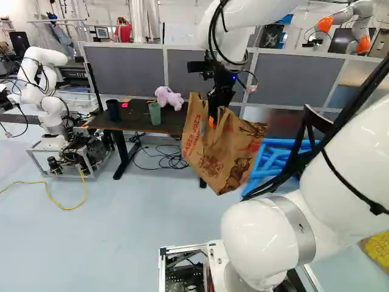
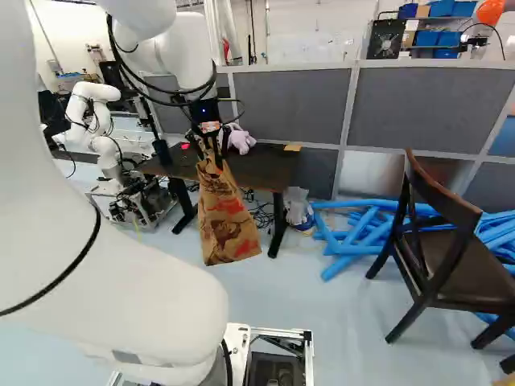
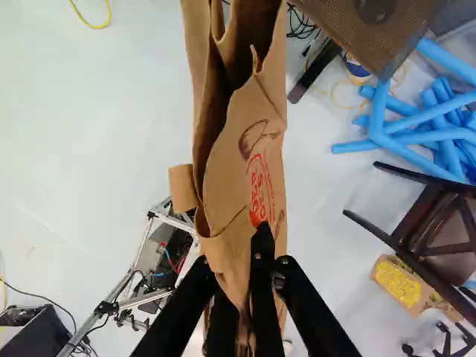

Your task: Pick up the bag on the ground and place it on the table

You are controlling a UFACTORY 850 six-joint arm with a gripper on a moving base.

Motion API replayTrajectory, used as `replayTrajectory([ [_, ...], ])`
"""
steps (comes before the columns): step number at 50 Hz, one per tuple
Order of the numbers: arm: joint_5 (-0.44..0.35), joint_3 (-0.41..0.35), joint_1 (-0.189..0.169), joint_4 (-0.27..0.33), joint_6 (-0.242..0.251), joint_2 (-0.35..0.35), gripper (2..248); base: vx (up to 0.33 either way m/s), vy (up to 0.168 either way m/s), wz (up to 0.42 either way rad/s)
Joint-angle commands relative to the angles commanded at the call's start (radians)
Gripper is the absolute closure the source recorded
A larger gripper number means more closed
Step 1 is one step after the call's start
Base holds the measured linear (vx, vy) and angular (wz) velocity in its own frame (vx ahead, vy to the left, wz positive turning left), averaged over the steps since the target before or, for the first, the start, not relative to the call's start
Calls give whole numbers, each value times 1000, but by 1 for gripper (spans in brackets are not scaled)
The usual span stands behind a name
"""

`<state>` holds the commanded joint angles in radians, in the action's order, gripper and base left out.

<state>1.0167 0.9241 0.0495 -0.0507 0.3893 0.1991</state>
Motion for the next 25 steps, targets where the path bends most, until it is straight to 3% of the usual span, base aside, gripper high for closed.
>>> replayTrajectory([
  [25,0,0,0,0,0,0,229,243,6,-1],
])
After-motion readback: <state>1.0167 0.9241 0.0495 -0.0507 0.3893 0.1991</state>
